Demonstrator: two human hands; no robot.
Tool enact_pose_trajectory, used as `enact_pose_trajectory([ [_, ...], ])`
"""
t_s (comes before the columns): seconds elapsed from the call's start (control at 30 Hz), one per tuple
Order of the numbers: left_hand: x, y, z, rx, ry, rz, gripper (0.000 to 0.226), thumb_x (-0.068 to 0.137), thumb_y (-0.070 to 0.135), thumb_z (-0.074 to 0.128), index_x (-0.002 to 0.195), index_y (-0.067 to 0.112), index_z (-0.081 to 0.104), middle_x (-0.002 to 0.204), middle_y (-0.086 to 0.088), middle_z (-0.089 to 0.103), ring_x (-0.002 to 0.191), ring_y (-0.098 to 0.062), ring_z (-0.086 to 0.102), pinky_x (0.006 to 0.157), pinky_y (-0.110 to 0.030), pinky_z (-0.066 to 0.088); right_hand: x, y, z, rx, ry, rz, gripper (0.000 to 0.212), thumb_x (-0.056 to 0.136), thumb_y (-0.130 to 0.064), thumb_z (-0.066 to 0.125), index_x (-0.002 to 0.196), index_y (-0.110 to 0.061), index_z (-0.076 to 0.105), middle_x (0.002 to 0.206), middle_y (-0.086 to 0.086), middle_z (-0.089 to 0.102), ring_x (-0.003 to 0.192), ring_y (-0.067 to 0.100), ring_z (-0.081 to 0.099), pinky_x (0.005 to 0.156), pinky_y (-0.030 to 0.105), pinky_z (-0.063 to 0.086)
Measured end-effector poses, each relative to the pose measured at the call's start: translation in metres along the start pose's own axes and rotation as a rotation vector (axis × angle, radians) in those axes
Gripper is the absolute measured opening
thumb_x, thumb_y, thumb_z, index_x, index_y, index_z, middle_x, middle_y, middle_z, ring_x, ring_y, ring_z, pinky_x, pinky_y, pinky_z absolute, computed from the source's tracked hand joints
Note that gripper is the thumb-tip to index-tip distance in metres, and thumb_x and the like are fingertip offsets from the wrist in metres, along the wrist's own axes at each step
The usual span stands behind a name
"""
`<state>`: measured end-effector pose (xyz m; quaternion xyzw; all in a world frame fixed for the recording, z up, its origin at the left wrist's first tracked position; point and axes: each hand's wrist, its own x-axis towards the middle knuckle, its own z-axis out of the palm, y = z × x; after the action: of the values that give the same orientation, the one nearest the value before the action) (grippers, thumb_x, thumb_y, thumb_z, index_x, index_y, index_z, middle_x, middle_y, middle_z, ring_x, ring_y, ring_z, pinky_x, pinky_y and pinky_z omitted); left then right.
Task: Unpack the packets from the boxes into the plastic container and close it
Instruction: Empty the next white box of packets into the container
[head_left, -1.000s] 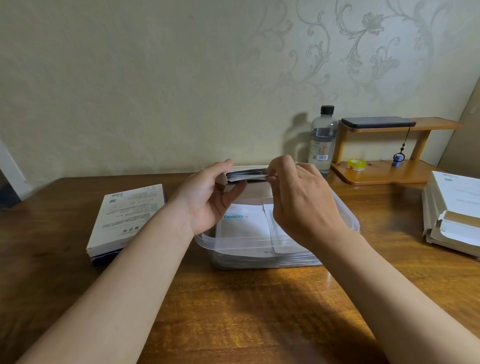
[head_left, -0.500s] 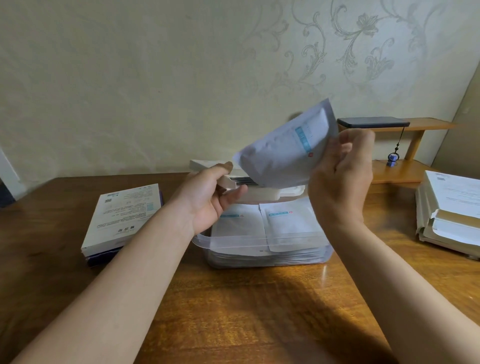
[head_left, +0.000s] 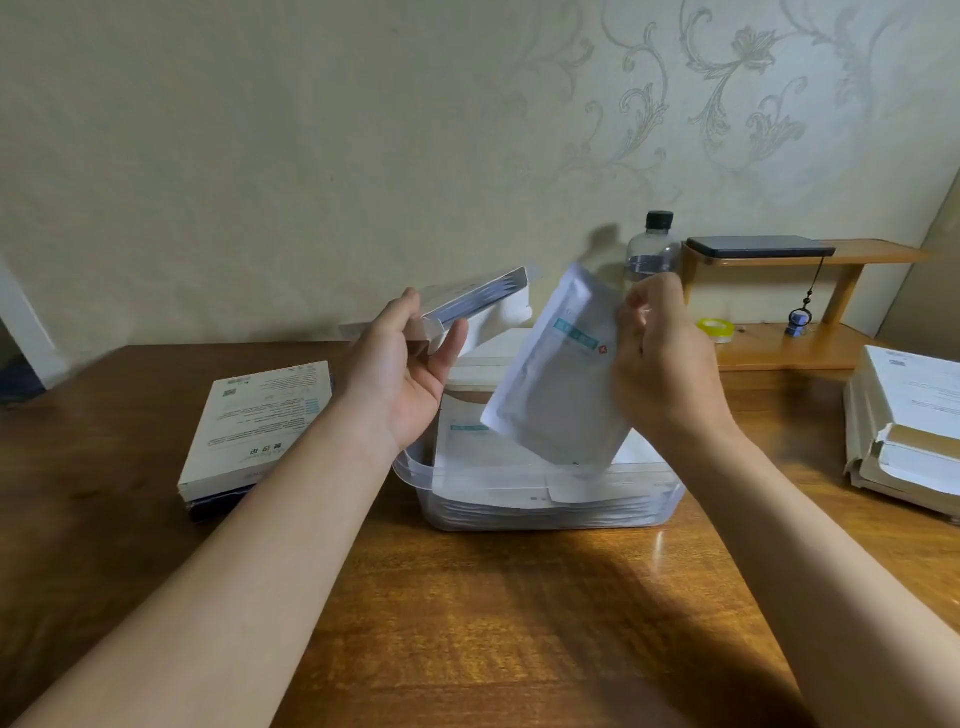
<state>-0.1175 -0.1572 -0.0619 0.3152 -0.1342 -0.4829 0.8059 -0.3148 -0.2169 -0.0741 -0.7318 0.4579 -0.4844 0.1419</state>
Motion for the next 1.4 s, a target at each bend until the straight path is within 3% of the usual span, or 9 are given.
enact_pose_trajectory([
  [0.17,0.003,0.001,0.001,-0.032,-0.005,0.014,0.015,0.095,0.015,0.071,0.087,0.007,0.060,0.088,-0.006,0.052,0.093,-0.023,0.060,0.053,-0.023,0.058,0.005,-0.001,0.004,-0.044,-0.251,-0.013,0.014,0.099,-0.018,0.049,0.110,-0.019,0.057,0.103,0.003,0.064,0.089,0.024,0.058,0.062,0.029,0.039],
  [0.27,0.001,0.000,0.002,-0.041,-0.006,0.010,0.014,0.095,0.015,0.070,0.090,0.006,0.061,0.094,-0.007,0.053,0.085,-0.022,0.064,0.054,-0.024,0.059,0.006,0.000,0.011,-0.127,-0.402,0.005,0.031,0.090,-0.017,0.058,0.119,-0.027,0.062,0.114,0.002,0.065,0.100,0.024,0.061,0.082,0.036,0.055],
  [0.33,0.000,-0.001,0.001,-0.034,-0.005,0.009,0.014,0.096,0.016,0.070,0.090,0.006,0.061,0.095,-0.007,0.052,0.084,-0.022,0.065,0.054,-0.024,0.059,0.006,-0.002,0.014,-0.204,-0.503,-0.010,0.044,0.090,-0.019,0.063,0.132,-0.029,0.059,0.128,-0.001,0.063,0.113,0.022,0.059,0.096,0.030,0.049],
  [0.43,0.000,-0.002,0.000,-0.026,0.006,0.006,0.015,0.096,0.016,0.069,0.098,0.005,0.061,0.102,-0.010,0.051,0.095,-0.025,0.063,0.055,-0.025,0.060,0.005,-0.009,0.015,-0.317,-0.634,-0.108,0.060,0.088,-0.024,0.072,0.143,-0.033,0.050,0.144,-0.007,0.052,0.127,0.017,0.052,0.091,0.018,0.035],
  [0.53,0.000,-0.002,-0.001,-0.031,0.010,0.008,0.015,0.096,0.016,0.070,0.102,0.005,0.062,0.099,-0.008,0.052,0.094,-0.024,0.064,0.058,-0.027,0.062,0.006,-0.015,0.017,-0.393,-0.737,-0.202,0.058,0.088,-0.030,0.074,0.142,-0.034,0.052,0.153,-0.007,0.040,0.134,0.017,0.045,0.099,0.021,0.032],
  [0.63,0.002,-0.002,-0.002,-0.036,0.011,0.011,0.018,0.095,0.015,0.070,0.107,0.004,0.061,0.094,-0.006,0.053,0.090,-0.022,0.064,0.056,-0.027,0.061,0.006,-0.017,0.022,-0.446,-0.843,-0.200,0.055,0.086,-0.042,0.074,0.137,-0.039,0.054,0.160,-0.008,0.029,0.140,0.020,0.039,0.111,0.034,0.032],
  [0.77,0.003,-0.003,-0.003,-0.022,0.014,0.010,0.016,0.095,0.015,0.070,0.103,0.004,0.060,0.087,-0.006,0.052,0.079,-0.018,0.064,0.055,-0.026,0.059,0.006,-0.016,0.025,-0.443,-0.974,-0.220,0.053,0.086,-0.052,0.068,0.136,-0.041,0.055,0.157,-0.011,0.034,0.140,0.017,0.039,0.114,0.034,0.029],
  [1.03,0.005,-0.002,-0.004,-0.006,0.017,0.008,0.012,0.095,0.014,0.070,0.097,0.006,0.061,0.082,-0.005,0.052,0.076,-0.015,0.061,0.053,-0.025,0.059,0.012,-0.017,0.041,-0.517,-1.134,-0.271,0.066,0.086,-0.068,0.053,0.147,-0.047,0.037,0.156,-0.015,0.036,0.140,0.016,0.037,0.119,0.041,0.027],
  [1.4,0.002,-0.003,-0.002,0.045,0.015,0.009,0.014,0.096,0.015,0.069,0.090,0.006,0.061,0.078,-0.004,0.053,0.051,-0.010,0.064,0.052,-0.025,0.058,0.009,-0.018,0.047,-0.497,-1.178,-0.316,0.068,0.092,-0.064,0.047,0.153,-0.046,0.022,0.161,-0.016,0.025,0.146,0.013,0.027,0.120,0.036,0.018],
])
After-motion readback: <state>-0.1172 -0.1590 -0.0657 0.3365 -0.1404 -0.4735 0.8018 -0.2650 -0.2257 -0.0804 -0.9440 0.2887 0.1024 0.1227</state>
